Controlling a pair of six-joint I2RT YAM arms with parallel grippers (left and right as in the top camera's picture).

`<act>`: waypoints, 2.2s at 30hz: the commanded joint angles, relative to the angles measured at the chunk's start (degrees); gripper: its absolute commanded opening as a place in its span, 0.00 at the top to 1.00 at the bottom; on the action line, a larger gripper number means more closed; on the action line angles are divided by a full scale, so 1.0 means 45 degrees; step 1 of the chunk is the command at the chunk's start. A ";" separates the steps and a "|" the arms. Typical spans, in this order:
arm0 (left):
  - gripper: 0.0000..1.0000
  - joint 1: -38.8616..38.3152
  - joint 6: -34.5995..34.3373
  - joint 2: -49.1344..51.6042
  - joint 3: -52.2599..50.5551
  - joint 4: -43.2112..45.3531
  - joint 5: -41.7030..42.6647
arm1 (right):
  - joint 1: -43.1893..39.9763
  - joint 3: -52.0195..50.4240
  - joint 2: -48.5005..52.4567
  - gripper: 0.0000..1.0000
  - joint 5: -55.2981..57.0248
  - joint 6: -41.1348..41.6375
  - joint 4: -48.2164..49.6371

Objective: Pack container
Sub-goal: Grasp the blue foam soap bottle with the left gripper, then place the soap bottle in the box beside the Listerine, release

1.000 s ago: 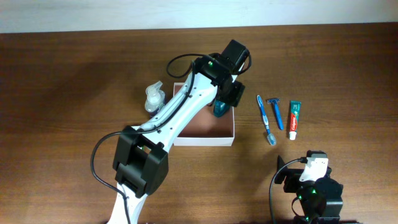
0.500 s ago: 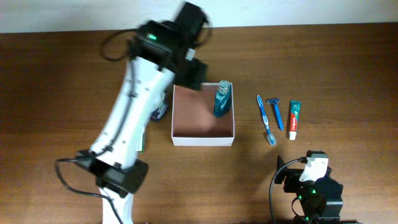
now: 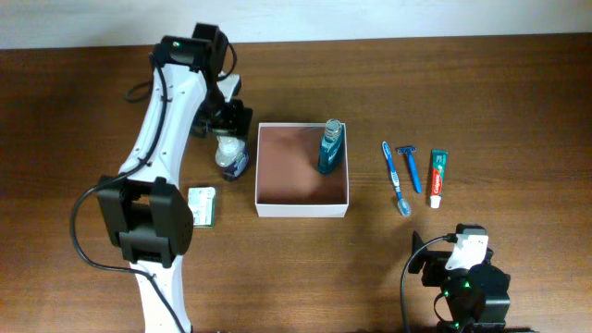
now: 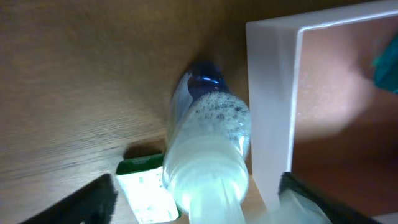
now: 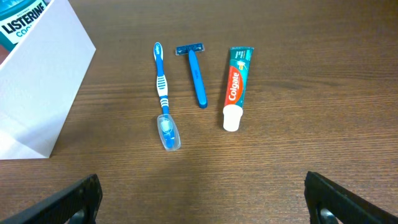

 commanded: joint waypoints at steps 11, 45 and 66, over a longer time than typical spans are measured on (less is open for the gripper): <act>0.47 -0.0024 0.0185 -0.0053 -0.1603 0.0563 0.0248 | -0.0073 -0.0024 -0.0083 0.01 0.0199 -0.0087 -0.0005; 0.68 -0.4852 -0.1545 -0.1394 0.3638 -0.1583 -0.1336 | -0.0073 -0.0024 -0.0083 0.01 0.0199 -0.0083 -0.0005; 0.39 -0.4784 -0.1540 0.1841 0.3638 -0.0097 -0.2443 | -0.0073 -0.0024 -0.0083 0.01 0.0199 -0.0087 -0.0005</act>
